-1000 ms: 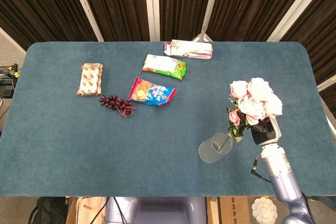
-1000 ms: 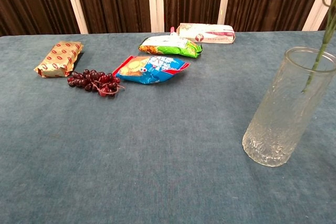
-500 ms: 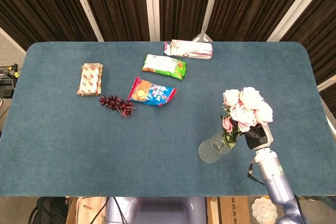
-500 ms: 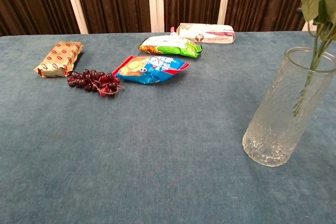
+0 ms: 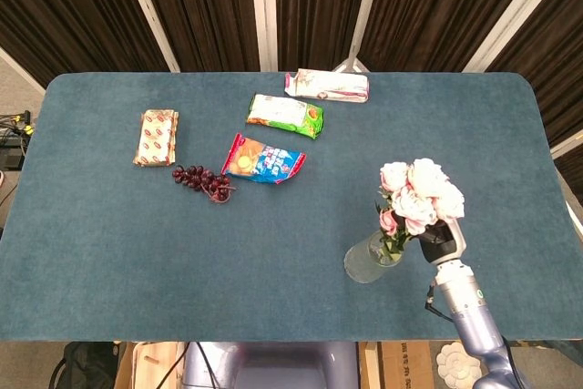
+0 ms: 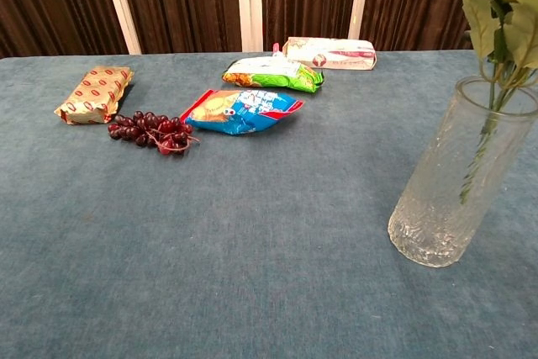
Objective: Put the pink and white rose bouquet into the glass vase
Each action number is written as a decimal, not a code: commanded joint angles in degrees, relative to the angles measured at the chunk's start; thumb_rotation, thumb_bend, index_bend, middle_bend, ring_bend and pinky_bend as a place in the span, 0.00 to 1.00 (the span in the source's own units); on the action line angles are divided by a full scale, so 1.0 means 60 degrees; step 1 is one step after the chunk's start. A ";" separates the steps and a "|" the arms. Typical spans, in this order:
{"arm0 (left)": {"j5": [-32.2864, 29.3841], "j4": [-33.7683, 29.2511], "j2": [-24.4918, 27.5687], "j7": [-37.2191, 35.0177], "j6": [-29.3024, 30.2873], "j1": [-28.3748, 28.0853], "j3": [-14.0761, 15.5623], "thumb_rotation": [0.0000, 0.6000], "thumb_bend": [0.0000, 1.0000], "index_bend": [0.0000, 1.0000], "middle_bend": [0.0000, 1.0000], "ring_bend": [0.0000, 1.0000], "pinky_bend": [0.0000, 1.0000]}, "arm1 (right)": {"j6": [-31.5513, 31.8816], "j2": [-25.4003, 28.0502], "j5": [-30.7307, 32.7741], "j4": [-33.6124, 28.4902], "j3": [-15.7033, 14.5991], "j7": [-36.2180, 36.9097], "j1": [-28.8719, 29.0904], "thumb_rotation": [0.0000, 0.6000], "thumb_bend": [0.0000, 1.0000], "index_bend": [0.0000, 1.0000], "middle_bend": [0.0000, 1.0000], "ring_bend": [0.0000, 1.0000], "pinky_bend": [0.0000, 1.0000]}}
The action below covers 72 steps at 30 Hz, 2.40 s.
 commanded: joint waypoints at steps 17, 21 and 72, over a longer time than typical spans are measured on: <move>-0.0019 -0.0010 0.0011 -0.0022 0.0008 0.0006 -0.0010 1.00 0.19 0.10 0.00 0.00 0.00 | -0.0571 0.0581 -0.1635 0.0419 -0.0860 0.1135 0.0320 1.00 0.24 0.54 0.41 0.30 0.00; -0.0010 -0.0010 0.0003 0.0003 0.0007 0.0000 -0.0004 1.00 0.19 0.10 0.00 0.00 0.00 | -0.0635 0.0805 -0.2059 0.0528 -0.1081 0.1438 0.0452 1.00 0.22 0.44 0.31 0.21 0.00; 0.0073 -0.0141 -0.0036 0.0251 -0.0086 -0.0054 0.0110 1.00 0.19 0.10 0.00 0.00 0.00 | 0.2669 0.4723 -0.6278 0.3177 -0.4959 0.3743 0.0913 1.00 0.19 0.29 0.09 0.00 0.00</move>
